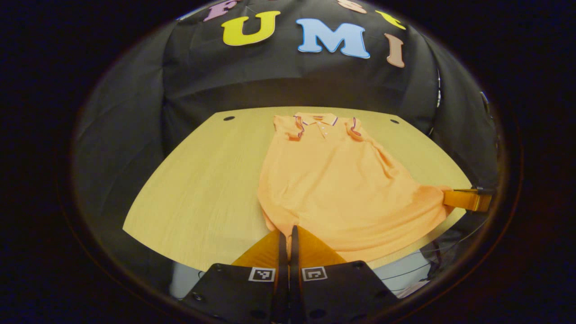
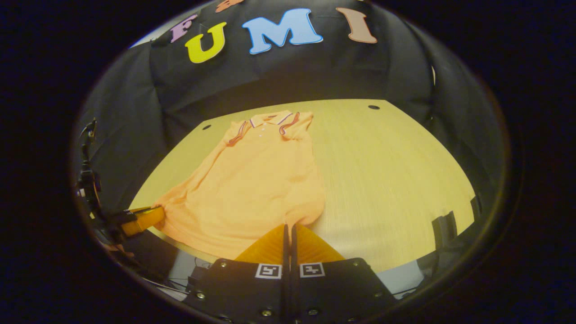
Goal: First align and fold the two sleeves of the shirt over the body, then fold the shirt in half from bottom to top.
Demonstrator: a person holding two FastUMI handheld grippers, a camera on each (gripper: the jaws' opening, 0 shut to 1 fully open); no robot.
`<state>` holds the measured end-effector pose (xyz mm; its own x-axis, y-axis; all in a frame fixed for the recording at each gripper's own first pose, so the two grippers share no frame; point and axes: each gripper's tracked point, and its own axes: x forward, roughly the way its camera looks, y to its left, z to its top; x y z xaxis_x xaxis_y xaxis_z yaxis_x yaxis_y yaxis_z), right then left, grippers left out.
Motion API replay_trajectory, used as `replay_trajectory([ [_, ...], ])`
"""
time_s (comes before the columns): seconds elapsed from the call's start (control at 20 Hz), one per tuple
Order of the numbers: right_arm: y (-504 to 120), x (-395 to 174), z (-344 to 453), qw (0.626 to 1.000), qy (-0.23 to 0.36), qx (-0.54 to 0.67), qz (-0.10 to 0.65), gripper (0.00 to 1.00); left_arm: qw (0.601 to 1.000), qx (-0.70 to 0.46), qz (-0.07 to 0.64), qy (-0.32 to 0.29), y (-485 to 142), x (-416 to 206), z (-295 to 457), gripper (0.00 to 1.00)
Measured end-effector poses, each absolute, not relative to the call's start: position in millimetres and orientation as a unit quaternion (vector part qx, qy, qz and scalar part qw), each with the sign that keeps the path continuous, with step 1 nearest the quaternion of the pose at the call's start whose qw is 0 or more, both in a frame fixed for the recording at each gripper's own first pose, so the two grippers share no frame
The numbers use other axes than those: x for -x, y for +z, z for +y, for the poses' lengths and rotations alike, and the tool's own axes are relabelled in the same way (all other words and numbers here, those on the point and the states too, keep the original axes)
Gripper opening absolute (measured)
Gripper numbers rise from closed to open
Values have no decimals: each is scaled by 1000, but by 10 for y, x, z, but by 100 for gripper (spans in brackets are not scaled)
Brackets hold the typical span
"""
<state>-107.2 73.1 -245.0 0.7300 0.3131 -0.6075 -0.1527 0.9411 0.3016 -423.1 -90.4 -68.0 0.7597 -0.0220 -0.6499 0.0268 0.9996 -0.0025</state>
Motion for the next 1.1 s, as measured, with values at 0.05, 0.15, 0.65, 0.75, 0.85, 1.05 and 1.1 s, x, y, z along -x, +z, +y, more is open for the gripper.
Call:
replay_trajectory([
  [0.05, -2367, 1005, 710, 926, 128, -115, 336, 4, 941, -2, 338, -12, -604, 4173, -916, 8],
  [0.15, -2222, 851, 689, 932, 129, -115, 317, 4, 946, -5, 324, -10, -478, 4021, -929, 7],
  [0.65, -1561, 13, 660, 959, 122, -84, 240, 1, 965, -12, 260, -21, 153, 3007, -885, 7],
  [0.75, -1469, -189, 672, 963, 116, -81, 231, 1, 967, -5, 252, -25, 280, 2730, -882, 7],
  [0.85, -1308, -406, 644, 966, 107, -81, 222, 0, 969, -2, 243, -29, 394, 2409, -873, 7],
  [1.05, -1148, -902, 671, 970, 88, -85, 211, 0, 972, -14, 229, -45, 554, 1804, -867, 7],
  [1.1, -1120, -1030, 682, 971, 82, -86, 209, 0, 972, -16, 229, -51, 565, 1659, -875, 7],
])
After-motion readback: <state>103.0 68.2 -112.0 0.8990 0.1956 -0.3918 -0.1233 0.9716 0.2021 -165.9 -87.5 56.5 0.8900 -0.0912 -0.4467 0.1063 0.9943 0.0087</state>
